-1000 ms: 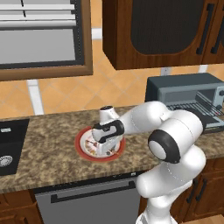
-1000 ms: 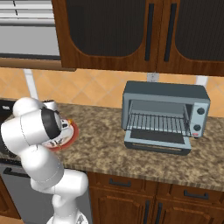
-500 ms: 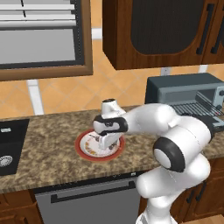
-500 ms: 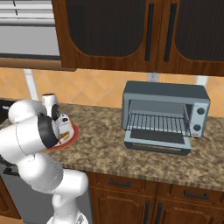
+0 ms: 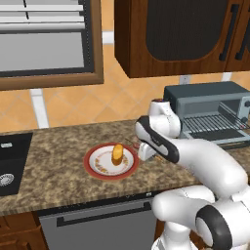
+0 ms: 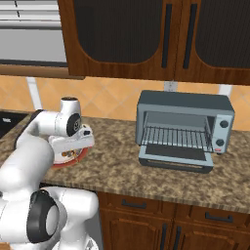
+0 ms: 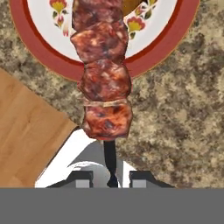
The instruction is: Pick up the kebab skewer and baguette bread, and place them inside the toaster oven. Close the toaster oven door and start by setting the timer.
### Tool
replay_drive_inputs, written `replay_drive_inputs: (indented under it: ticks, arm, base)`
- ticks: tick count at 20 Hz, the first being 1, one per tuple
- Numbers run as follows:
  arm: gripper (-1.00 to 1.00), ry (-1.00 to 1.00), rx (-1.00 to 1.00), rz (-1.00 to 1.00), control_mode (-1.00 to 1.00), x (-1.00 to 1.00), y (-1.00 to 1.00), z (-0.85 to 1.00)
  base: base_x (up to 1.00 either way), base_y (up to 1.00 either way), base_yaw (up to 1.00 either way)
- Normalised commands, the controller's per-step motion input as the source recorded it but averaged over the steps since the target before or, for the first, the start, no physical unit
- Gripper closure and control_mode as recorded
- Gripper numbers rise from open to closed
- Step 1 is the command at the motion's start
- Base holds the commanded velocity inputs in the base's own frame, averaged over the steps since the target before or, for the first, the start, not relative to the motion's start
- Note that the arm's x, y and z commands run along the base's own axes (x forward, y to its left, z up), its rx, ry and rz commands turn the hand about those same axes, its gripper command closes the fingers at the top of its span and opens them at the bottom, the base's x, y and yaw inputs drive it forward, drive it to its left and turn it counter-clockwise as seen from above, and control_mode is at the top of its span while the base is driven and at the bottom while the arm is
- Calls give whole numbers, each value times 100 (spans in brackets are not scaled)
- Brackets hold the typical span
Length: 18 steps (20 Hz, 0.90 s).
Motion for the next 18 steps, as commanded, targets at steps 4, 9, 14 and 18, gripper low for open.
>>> replay_drive_inputs:
  ticks: [4, 9, 14, 18]
  arm:
    - [100, 0, 5, -37, -100, -11, -100, 28]
    - [100, 0, 1, -45, -100, 11, -100, 23]
    - [100, 0, 0, -50, -100, 41, -87, 18]
    - [100, -1, 0, -44, -100, 53, -78, 17]
  base:
    - [0, 0, 0]
    - [0, 0, 0]
    - [0, 0, 0]
    - [0, 0, 0]
